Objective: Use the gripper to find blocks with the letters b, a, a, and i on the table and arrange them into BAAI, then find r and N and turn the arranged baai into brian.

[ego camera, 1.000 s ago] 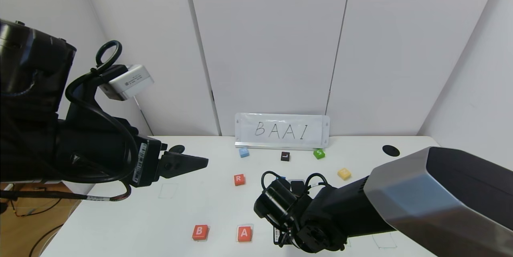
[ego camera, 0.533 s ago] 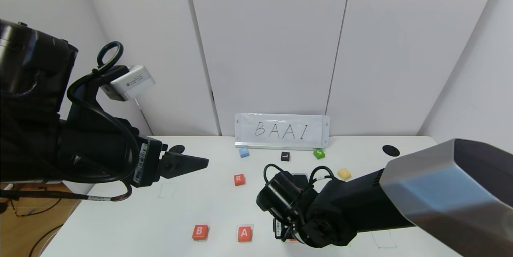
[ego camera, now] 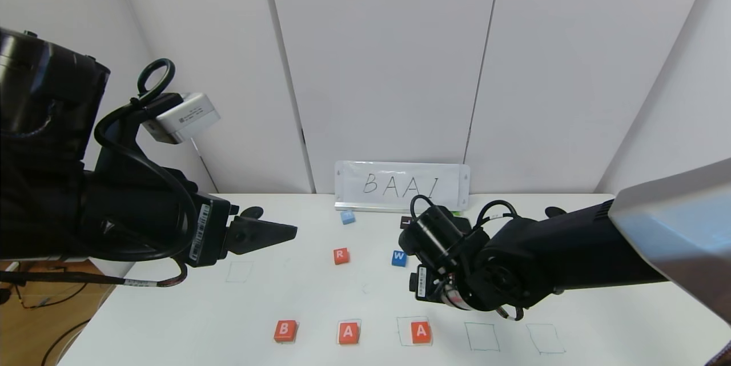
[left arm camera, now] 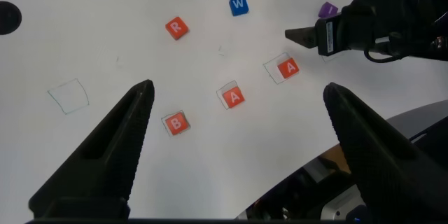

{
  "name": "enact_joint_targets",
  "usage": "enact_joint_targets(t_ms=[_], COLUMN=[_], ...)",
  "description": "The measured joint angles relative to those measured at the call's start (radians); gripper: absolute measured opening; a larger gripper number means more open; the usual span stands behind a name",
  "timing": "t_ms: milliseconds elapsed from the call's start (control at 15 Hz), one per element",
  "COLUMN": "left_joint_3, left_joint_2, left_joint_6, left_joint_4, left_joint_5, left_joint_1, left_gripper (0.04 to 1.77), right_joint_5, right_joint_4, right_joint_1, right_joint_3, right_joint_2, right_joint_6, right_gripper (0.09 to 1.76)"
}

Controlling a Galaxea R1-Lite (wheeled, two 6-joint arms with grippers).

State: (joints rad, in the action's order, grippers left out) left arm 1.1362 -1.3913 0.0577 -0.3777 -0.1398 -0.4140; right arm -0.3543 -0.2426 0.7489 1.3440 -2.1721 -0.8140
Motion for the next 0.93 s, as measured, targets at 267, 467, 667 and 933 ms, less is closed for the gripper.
enact_joint_targets(t_ms=[267,467,667,933], left_joint_3=[0.001,0.001,0.000,-0.011], left_joint_2=[0.009,0.016,0.019,0.021], left_joint_6=[-0.001,-0.001,-0.005,-0.026], left_joint_4=[0.000,-0.001,-0.001,0.002], left_joint_5=[0.000,0.000,0.000,0.000], left_joint_1=[0.000,0.000,0.000,-0.001], left_gripper=[1.72,1.72,1.72,1.72], right_joint_5=[-0.028,0.062,0.227,0.335], right_joint_4=[-0.021,-0.048,-0.050,-0.046], right_joint_1=[-0.027,-0.068,-0.178,-0.311], right_joint_3=[-0.014,-0.073,-0.144,-0.171], right_joint_2=[0.019,0.067,0.131,0.151], right_joint_6=[-0.009,0.150,0.392,0.638], right_gripper=[1.65,1.67,1.68,1.69])
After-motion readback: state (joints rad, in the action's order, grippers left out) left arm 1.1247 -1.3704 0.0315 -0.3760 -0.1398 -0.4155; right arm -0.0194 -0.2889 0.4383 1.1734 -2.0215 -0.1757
